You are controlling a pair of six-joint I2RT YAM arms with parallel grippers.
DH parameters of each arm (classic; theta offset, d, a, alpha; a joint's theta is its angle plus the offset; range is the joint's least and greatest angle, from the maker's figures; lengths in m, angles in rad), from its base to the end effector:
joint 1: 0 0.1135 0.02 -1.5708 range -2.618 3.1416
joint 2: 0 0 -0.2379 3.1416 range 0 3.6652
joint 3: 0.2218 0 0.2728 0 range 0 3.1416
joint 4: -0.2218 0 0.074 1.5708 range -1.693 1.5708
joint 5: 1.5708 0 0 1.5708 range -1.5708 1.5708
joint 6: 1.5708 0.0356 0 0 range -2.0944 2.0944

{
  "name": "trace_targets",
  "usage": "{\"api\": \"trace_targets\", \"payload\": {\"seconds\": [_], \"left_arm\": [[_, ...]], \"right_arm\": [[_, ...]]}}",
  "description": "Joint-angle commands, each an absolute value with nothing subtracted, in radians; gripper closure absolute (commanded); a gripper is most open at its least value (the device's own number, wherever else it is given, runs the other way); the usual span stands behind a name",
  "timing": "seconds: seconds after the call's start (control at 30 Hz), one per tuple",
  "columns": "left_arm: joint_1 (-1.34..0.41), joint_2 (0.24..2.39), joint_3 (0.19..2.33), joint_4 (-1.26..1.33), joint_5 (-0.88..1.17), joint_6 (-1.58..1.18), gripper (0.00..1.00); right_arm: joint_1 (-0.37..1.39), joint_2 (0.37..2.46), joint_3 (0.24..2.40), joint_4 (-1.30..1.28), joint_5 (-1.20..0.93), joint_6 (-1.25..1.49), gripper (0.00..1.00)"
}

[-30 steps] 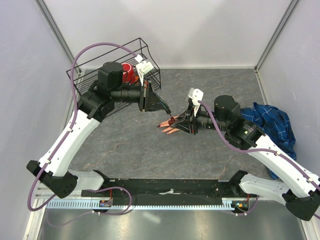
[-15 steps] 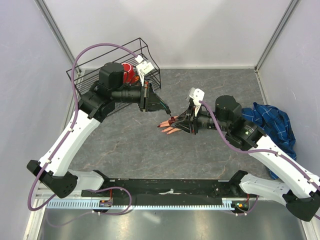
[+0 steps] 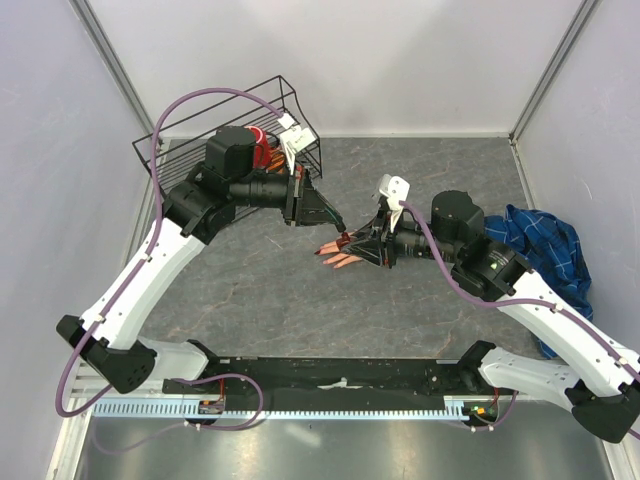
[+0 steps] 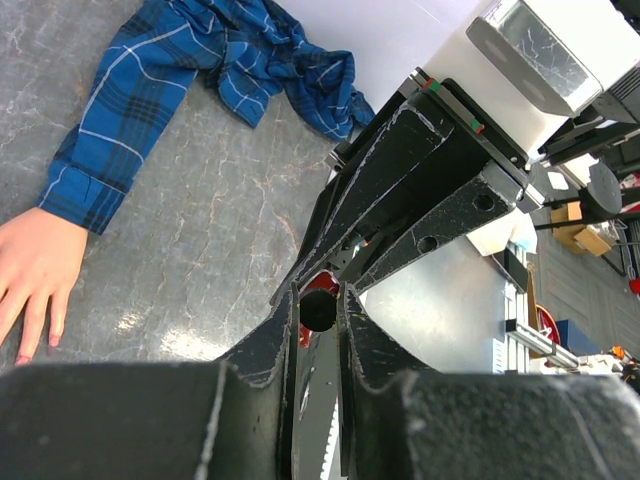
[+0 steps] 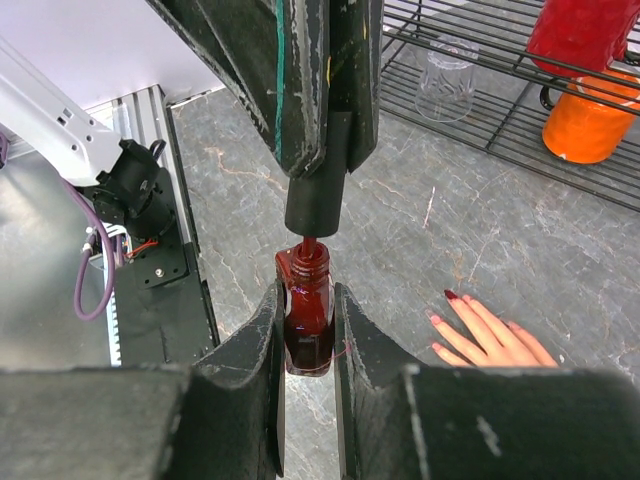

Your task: Paint the nails

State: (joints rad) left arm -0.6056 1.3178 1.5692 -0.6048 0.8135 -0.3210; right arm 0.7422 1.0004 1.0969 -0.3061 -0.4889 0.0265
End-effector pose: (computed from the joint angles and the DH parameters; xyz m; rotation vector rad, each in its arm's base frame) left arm 0.2283 -0.1896 0.4341 0.8674 1.8716 -1.3768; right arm 0.1757 0.1838 0.3772 -0.9857 1.5823 0.9773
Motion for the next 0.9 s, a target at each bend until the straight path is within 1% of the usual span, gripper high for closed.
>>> {"api": "trace_targets", "payload": {"seconds": [0.0, 0.33, 0.57, 0.73, 0.83, 0.87], "left_arm": [[-0.615, 1.319, 1.575, -0.609, 0.819, -0.316, 0.98], [-0.646, 1.330, 1.571, -0.637, 0.824, -0.279, 0.98], [-0.675, 1.331, 1.546, -0.627, 0.879, -0.233, 0.98], [-0.676, 1.301, 1.465, -0.591, 1.046, -0.118, 0.98], [-0.676, 1.275, 1.418, -0.586, 1.163, -0.029, 0.98], [-0.676, 1.270, 1.410, -0.586, 1.184, -0.012, 0.98]], "right_arm": [[0.742, 0.985, 1.135, -0.247, -0.495, 0.034, 1.00], [0.742, 0.976, 1.118, -0.186, -0.489, 0.064, 1.00], [0.742, 0.965, 1.089, -0.068, -0.486, 0.117, 1.00], [0.742, 0.931, 1.062, -0.006, -0.497, 0.160, 1.00], [0.742, 0.916, 1.058, -0.006, -0.566, 0.172, 1.00], [0.742, 0.911, 1.055, 0.035, -0.636, 0.178, 1.00]]}}
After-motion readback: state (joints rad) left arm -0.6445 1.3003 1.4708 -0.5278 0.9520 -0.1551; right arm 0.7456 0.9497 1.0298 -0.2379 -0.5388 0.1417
